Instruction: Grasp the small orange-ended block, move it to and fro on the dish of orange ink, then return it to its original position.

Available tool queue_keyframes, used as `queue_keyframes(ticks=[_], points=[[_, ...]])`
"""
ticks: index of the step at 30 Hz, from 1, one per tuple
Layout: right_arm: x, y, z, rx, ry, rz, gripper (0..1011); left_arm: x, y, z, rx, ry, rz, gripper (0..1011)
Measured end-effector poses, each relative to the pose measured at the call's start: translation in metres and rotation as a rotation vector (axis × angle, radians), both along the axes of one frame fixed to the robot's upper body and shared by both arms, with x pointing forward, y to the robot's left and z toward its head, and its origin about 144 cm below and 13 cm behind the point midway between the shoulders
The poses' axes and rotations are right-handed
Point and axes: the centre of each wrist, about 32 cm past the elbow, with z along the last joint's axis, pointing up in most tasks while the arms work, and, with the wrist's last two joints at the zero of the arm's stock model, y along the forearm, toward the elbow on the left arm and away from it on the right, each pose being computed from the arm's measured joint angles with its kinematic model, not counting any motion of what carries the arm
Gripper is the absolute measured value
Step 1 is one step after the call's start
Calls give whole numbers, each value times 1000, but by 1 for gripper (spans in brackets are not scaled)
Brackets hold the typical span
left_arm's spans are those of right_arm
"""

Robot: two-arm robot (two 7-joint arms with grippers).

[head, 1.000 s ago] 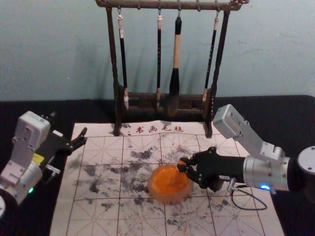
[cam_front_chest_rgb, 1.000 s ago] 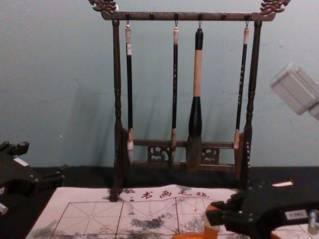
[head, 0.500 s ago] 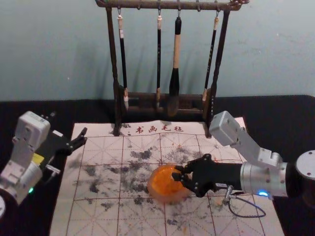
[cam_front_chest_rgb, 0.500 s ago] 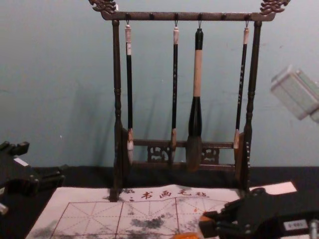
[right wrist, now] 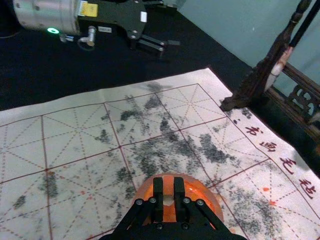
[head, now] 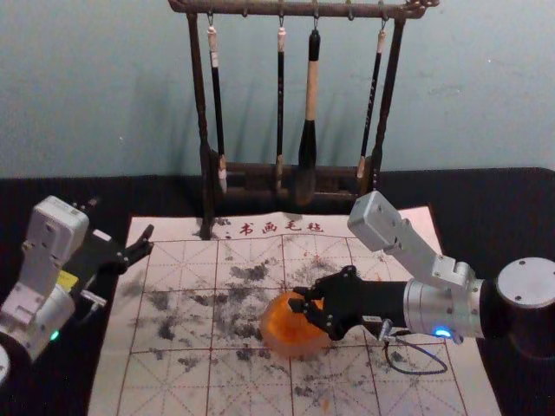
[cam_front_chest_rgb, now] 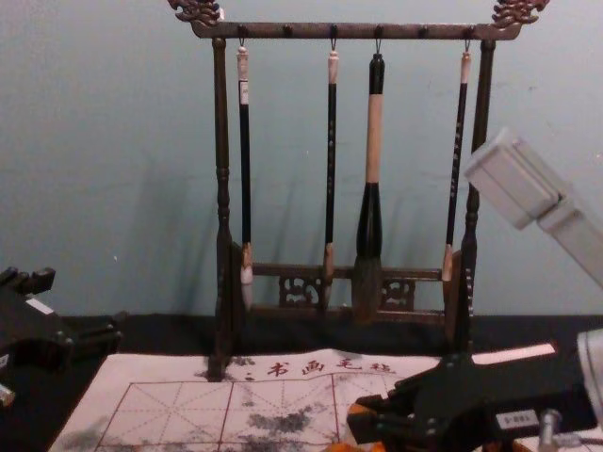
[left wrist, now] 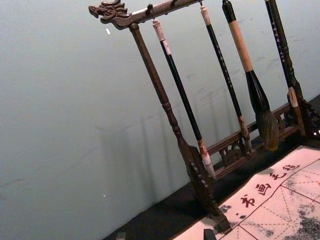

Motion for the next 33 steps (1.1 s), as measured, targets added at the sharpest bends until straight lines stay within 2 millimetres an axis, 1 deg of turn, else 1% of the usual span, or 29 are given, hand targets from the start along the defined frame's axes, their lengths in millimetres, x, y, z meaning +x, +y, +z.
queue_keyframes(ticks=[8, 17, 23, 33], points=[[7, 2, -2, -5, -2, -29, 71, 0, 0, 0, 0, 0, 0, 1001], [10, -6, 1, -11, -10, -65, 71, 0, 0, 0, 0, 0, 0, 1001], [6, -12, 2, -21, -7, -73, 71, 0, 0, 0, 0, 0, 0, 1001], [-6, -20, 4, -13, 2, -54, 71, 0, 0, 0, 0, 0, 0, 1001]])
